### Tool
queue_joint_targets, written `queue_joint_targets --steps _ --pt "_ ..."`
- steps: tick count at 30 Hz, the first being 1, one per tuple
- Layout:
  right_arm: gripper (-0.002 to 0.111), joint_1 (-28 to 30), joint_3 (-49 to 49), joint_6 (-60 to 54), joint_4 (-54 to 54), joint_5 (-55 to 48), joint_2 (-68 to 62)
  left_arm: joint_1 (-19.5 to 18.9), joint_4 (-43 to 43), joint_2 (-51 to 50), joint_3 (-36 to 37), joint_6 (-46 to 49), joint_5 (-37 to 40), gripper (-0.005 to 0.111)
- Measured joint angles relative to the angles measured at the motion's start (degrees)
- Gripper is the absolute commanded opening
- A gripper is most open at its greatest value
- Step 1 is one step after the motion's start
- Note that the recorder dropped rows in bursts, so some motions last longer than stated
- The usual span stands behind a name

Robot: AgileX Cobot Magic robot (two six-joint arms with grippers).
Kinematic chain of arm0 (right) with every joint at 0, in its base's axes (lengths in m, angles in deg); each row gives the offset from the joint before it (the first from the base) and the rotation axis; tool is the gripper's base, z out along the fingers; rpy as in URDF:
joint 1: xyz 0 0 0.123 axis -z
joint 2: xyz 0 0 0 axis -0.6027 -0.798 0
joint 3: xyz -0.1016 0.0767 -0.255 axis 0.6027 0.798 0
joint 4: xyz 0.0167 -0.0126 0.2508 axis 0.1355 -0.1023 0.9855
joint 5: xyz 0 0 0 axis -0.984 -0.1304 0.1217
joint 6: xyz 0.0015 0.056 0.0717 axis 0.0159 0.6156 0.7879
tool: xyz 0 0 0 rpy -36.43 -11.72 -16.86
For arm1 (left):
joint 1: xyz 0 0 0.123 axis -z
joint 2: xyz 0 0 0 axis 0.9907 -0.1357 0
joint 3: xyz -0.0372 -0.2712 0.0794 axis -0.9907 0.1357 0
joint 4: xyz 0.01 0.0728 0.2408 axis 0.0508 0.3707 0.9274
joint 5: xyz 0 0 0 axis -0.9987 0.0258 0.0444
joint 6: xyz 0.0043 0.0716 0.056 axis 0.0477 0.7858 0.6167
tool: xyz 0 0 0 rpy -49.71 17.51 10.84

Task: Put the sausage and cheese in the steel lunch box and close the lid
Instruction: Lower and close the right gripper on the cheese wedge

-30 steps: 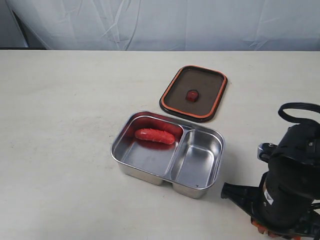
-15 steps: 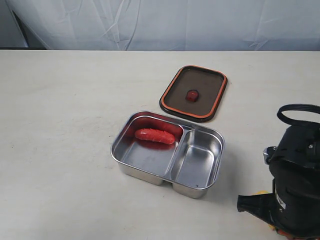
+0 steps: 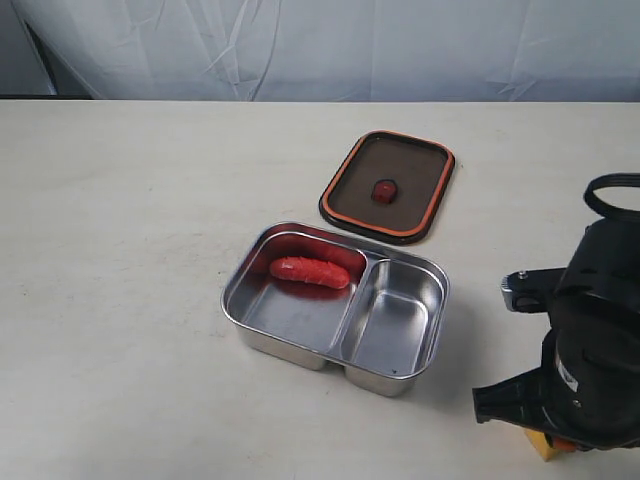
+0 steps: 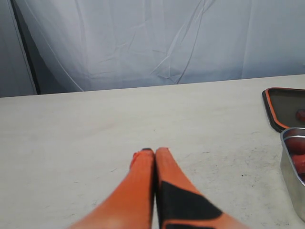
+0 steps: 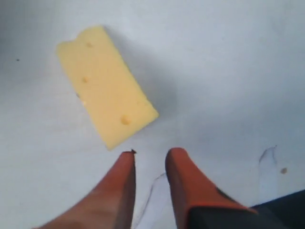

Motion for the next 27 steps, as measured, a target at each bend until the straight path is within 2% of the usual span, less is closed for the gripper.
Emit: queue_joint_targets --steps 4,6,10,17,27 --pt "0.044 0.0 -0.35 -2.97 -2.85 -1.55 1.41 0.0 0.0 0.0 0.0 0.0 0.0 0.0" --pt "0.049 0.0 -0.35 -5.0 -3.14 -2.56 1.46 0.0 0.0 0.0 0.0 0.0 0.0 0.0" --pt "0.048 0.0 -0.35 -7.78 -3.02 -2.62 1.46 0.0 0.0 0.0 0.0 0.0 0.0 0.0" --pt "0.049 0.0 -0.35 -12.18 0.82 4.66 1.46 0.0 0.0 0.0 0.0 0.0 0.0 0.0" --pt "0.049 0.22 -0.35 -13.2 -3.58 5.83 1.46 0.0 0.0 0.0 0.0 0.0 0.0 0.0"
